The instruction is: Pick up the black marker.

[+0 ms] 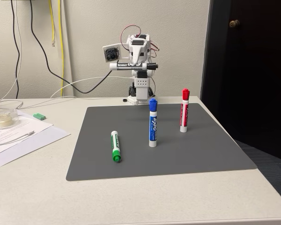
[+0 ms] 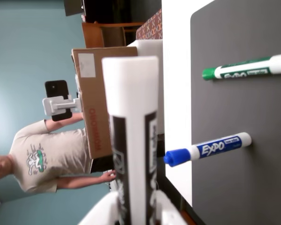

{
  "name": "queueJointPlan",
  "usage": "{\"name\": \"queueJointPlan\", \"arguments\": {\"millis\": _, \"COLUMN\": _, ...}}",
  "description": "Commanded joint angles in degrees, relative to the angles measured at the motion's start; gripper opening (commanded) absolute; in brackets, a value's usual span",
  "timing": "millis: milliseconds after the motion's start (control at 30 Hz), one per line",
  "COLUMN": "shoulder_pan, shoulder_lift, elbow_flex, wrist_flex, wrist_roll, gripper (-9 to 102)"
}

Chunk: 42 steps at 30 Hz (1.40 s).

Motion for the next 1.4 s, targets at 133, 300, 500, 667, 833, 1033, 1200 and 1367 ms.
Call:
{"name": "queueJointPlan", "arguments": {"millis": 133, "shoulder_pan": 2.3, "shoulder_lift": -0.5, "elbow_flex": -0.9, "wrist_flex": -0.7, "wrist_roll": -0.6, "gripper": 0}}
{"name": "queueJointPlan", "arguments": {"millis": 300, "shoulder_pan": 2.9, "shoulder_lift": -0.8, "elbow_flex": -0.9, "wrist_flex": -0.3, "wrist_roll": -5.6, "gripper": 0}}
{"name": "queueJointPlan", "arguments": {"millis": 500, "shoulder_pan": 3.1, "shoulder_lift": -0.6, "elbow_flex": -0.7, "wrist_flex": -0.5, "wrist_roll": -5.7, "gripper": 0}}
{"name": "queueJointPlan", "arguments": {"millis": 667, "shoulder_pan": 2.9, "shoulder_lift": -0.1, "elbow_flex": -0.4, "wrist_flex": -0.4, "wrist_roll": -5.7, "gripper": 0}}
{"name": "queueJointPlan", "arguments": {"millis": 833, "shoulder_pan": 2.6, "shoulder_lift": -0.1, "elbow_flex": -0.4, "wrist_flex": -0.4, "wrist_roll": -5.7, "gripper": 0}}
{"name": "queueJointPlan", "arguments": {"millis": 1033, "shoulder_pan": 2.4, "shoulder_lift": -0.3, "elbow_flex": -0.3, "wrist_flex": -0.4, "wrist_roll": -5.4, "gripper": 0}}
{"name": "queueJointPlan", "arguments": {"millis": 1200, "shoulder_pan": 2.4, "shoulder_lift": -0.2, "elbow_flex": -0.3, "wrist_flex": -0.4, "wrist_roll": -5.4, "gripper": 0}}
{"name": "queueJointPlan", "arguments": {"millis": 1367, "shoulder_pan": 2.5, "shoulder_lift": -0.2, "elbow_flex": -0.3, "wrist_flex": -0.4, "wrist_roll": -5.4, "gripper": 0}}
